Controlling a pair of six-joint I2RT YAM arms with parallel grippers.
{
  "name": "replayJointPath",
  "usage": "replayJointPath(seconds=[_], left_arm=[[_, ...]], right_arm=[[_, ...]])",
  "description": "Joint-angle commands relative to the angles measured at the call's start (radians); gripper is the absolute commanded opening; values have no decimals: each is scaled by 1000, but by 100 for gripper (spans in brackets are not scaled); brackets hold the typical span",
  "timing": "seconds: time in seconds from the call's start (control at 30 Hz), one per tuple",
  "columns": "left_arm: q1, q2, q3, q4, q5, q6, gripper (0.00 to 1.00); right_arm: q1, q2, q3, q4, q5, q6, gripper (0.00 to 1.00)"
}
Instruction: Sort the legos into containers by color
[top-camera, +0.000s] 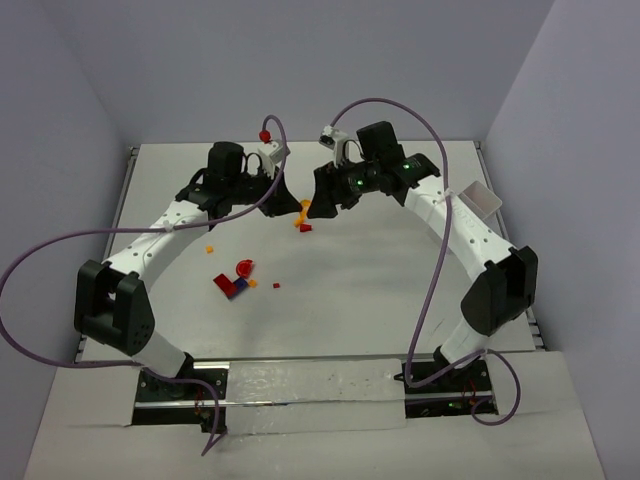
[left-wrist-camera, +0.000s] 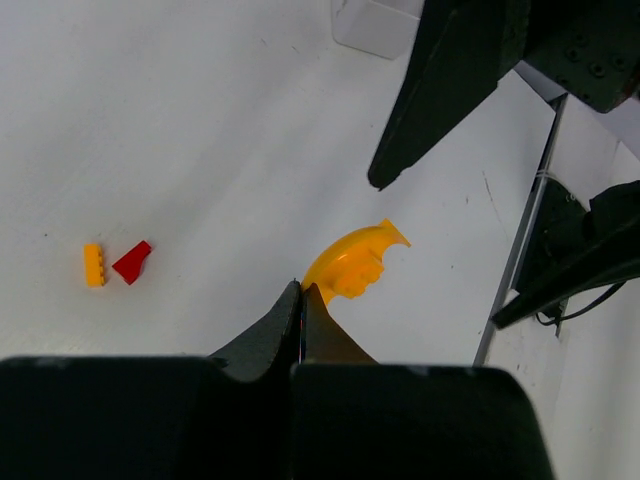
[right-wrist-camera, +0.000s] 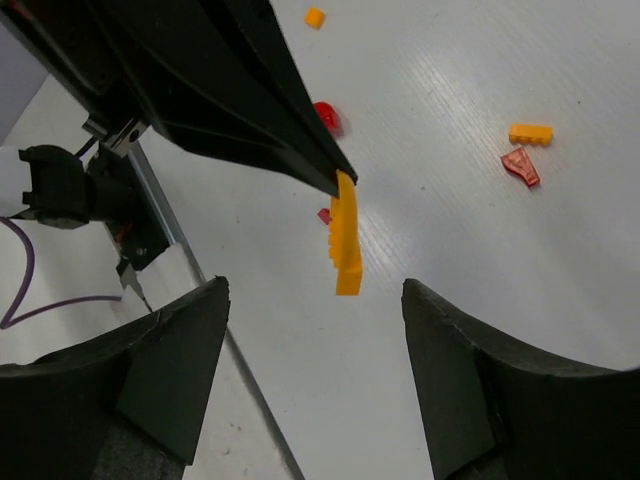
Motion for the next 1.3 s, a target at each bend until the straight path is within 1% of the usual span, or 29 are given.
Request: replayJointPath(seconds=[0.0, 0.17, 0.2, 0.3, 0.33, 0.37, 0.4, 0.43, 0.47, 0.53, 0.57, 0.6, 0.63, 0.73, 0.8, 0.83, 0.87, 0.9, 0.97, 1.07, 1.2, 1.27], left_arm=[[-8, -39, 10, 61, 43, -50, 0], [-8, -44, 7, 71, 67, -52, 0], [-8, -46, 6, 76, 72, -53, 0], [-8, -51, 5, 80, 80, -54, 0], [-8, -50, 6, 80, 81, -53, 0], [-8, -49, 7, 80, 81, -52, 3], [-8, -49, 6, 80, 80, -53, 6], [-8, -49, 5, 80, 77, -53, 15], [-8, -47, 5, 80, 70, -52, 34], [-8, -39, 20, 56, 54, -38, 73], [-8, -34, 31, 39, 39, -30, 90], [-8, -31, 40, 23, 18, -24, 98], [-7, -28, 50, 11, -7, -16, 99], [8, -45, 54, 14, -63, 12, 99], [12, -69, 43, 30, -103, 47, 99], [12, -68, 48, 18, -119, 58, 99], [13, -61, 59, 11, -132, 74, 99], [13, -55, 66, 4, -140, 82, 99], [12, -38, 82, -14, -153, 91, 99], [11, -16, 102, -28, -166, 91, 99], [10, -4, 117, -27, -197, 139, 99], [9, -5, 118, -25, -210, 144, 99]], right_arm=[[8, 41, 67, 8, 31, -33, 72], [8, 55, 62, 14, 22, -37, 57], [8, 56, 61, 16, 21, -37, 51], [8, 59, 67, 15, 12, -41, 39], [8, 56, 67, 13, 7, -44, 32], [8, 52, 67, 12, 1, -48, 22], [7, 49, 66, 11, -3, -49, 15], [6, 43, 64, 10, -6, -51, 11], [5, 34, 61, 7, -11, -54, 2], [0, 19, 58, -15, -5, -70, 0], [-4, 13, 55, -24, 9, -83, 0], [-11, 7, 54, -39, 24, -98, 0], [-21, -10, 49, -72, 39, -131, 0], [-105, -57, 27, -171, 118, -239, 0], [-197, -102, 0, -229, 172, -359, 0], [-266, -108, 9, -282, 217, -440, 0], [-299, -115, 14, -303, 245, -476, 0], [-367, -118, 21, -343, 267, -517, 0], [-459, -118, 42, -384, 342, -647, 0], [-603, -93, 72, -415, 417, -786, 0], [-727, -5, 156, -450, 499, -901, 0], [-760, 26, 184, -445, 534, -920, 0]])
